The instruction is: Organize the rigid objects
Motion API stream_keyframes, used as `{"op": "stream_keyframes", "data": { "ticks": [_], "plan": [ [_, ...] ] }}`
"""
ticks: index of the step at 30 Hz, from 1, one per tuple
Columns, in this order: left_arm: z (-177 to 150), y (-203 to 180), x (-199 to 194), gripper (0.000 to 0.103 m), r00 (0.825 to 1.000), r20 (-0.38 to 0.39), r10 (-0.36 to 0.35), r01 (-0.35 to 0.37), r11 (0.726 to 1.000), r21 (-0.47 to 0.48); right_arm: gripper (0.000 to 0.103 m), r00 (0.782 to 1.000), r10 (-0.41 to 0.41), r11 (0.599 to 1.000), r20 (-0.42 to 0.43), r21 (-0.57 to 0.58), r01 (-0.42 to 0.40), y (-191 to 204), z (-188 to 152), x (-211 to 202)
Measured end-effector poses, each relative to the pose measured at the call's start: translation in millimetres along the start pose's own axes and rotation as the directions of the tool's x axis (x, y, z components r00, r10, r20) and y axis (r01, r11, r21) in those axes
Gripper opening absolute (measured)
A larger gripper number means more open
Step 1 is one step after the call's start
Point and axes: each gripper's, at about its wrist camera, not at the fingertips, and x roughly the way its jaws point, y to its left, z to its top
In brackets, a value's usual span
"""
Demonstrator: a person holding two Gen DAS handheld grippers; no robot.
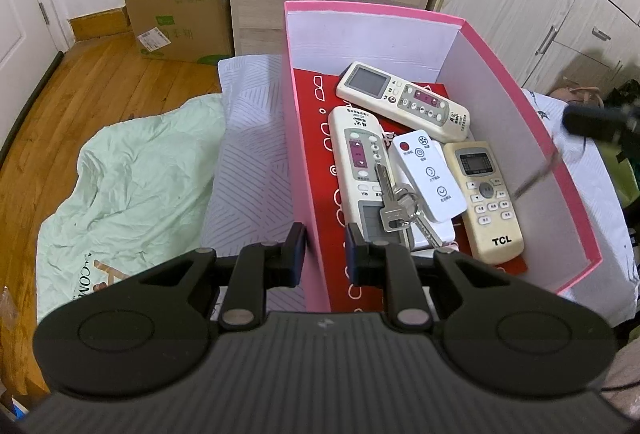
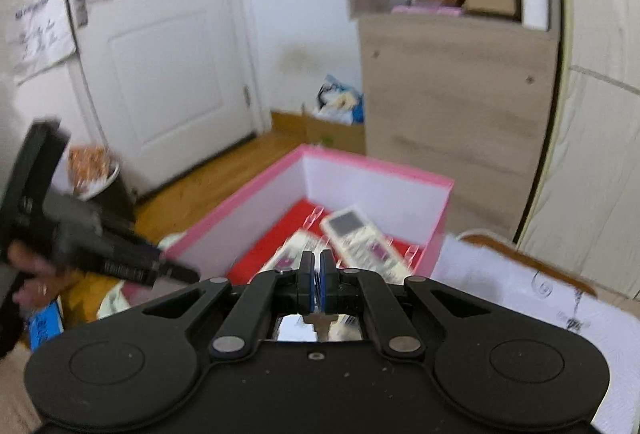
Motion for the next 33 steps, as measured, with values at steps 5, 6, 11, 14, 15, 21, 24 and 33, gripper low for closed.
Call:
{"op": "stream_keyframes", "data": {
  "ticks": [5, 6, 11, 14, 15, 21, 24, 33],
  "plan": [
    [0, 0, 0, 0.018, 1.000, 0.001, 0.005, -0.005, 1.000, 0.005, 0.002, 0.998, -0.023, 1.000, -0.066, -0.022, 0.021, 2, -9, 19],
    [0, 0, 0, 0.018, 1.000, 0.001, 0.005, -0.005, 1.000, 0.004, 0.002, 0.996, -0.044, 0.999, -0.073, -0.026, 0.042, 0, -10, 24],
    [0, -1, 0, 0.018, 1.000, 0.001, 0.006, -0.006, 1.000, 0.003, 0.002, 0.990, -0.115, 0.993, -0.080, -0.020, 0.114, -10, -10, 41],
    [0, -1, 0, 0.018, 1.000, 0.000, 0.005, -0.005, 1.000, 0.001, 0.002, 0.990, -0.119, 0.993, -0.075, -0.007, 0.118, -14, -10, 40],
    [0, -1, 0, 0.018, 1.000, 0.000, 0.003, -0.003, 1.000, -0.002, 0.003, 0.991, -0.116, 0.993, -0.071, -0.004, 0.116, -14, -10, 38],
    [0, -1, -2, 0.018, 1.000, 0.002, 0.003, -0.003, 1.000, -0.012, 0.008, 0.993, -0.099, 0.995, -0.064, 0.003, 0.100, -8, -10, 31],
    [0, -1, -5, 0.018, 1.000, 0.006, 0.003, -0.003, 1.000, -0.018, 0.008, 0.994, -0.084, 0.996, -0.063, 0.002, 0.084, -2, -9, 25],
    [0, -7, -36, 0.018, 0.996, 0.085, 0.018, -0.016, 0.999, -0.029, 0.008, 0.996, -0.084, 0.996, -0.023, 0.014, 0.085, 10, -7, -7]
  ]
}}
